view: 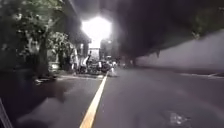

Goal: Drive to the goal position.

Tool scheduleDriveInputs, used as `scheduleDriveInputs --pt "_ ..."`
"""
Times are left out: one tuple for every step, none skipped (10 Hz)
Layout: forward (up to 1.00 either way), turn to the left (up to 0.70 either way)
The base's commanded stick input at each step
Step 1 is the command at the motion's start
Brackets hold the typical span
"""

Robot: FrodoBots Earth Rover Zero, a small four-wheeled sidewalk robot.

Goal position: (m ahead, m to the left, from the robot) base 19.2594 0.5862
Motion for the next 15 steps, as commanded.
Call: scheduleDriveInputs --pt "0.7 0.0" --pt "0.7 0.0" --pt "0.7 0.0" --pt "0.7 0.0" --pt "0.7 0.0" --pt "0.7 0.0" --pt "0.7 0.0" --pt "0.7 0.0" --pt "0.7 0.0" --pt "0.7 0.0" --pt "0.7 0.0" --pt "0.7 0.0" --pt "0.7 0.0" --pt "0.7 -0.06" --pt "0.7 -0.13"
